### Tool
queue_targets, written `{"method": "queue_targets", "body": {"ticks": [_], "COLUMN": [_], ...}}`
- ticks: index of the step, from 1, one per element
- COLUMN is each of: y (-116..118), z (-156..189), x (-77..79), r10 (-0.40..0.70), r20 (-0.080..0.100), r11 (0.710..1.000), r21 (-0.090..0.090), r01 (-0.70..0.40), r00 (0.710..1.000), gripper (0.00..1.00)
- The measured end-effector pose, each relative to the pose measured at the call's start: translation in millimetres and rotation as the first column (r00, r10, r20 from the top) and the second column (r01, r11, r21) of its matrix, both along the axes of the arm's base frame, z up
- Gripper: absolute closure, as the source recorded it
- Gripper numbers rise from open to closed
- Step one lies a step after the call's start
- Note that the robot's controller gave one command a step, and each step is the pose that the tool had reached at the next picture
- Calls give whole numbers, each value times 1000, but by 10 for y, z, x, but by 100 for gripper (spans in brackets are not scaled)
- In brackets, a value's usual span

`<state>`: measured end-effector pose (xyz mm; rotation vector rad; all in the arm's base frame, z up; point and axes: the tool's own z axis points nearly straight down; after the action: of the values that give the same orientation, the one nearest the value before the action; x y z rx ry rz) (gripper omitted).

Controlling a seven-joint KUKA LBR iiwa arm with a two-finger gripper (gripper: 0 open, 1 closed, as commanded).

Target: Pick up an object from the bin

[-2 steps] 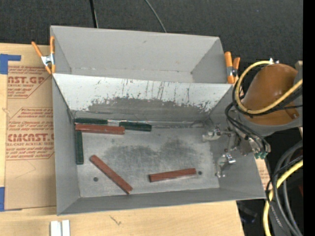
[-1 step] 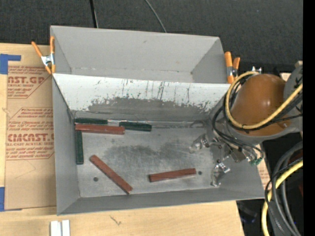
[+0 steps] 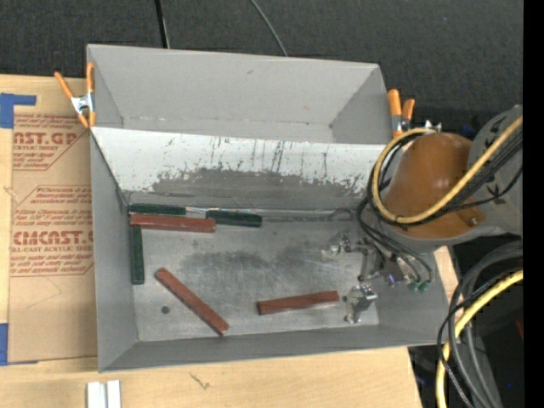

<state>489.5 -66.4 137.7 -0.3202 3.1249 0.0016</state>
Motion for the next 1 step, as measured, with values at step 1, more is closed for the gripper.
{"method": "queue_targets", "body": {"ticks": [1], "y": [114], "z": [-462], "x": [-4], "r10": [184], "r20": [0], "r11": [983], "r21": [-1], "r01": [-184], "r00": [983], "gripper": [0]}}
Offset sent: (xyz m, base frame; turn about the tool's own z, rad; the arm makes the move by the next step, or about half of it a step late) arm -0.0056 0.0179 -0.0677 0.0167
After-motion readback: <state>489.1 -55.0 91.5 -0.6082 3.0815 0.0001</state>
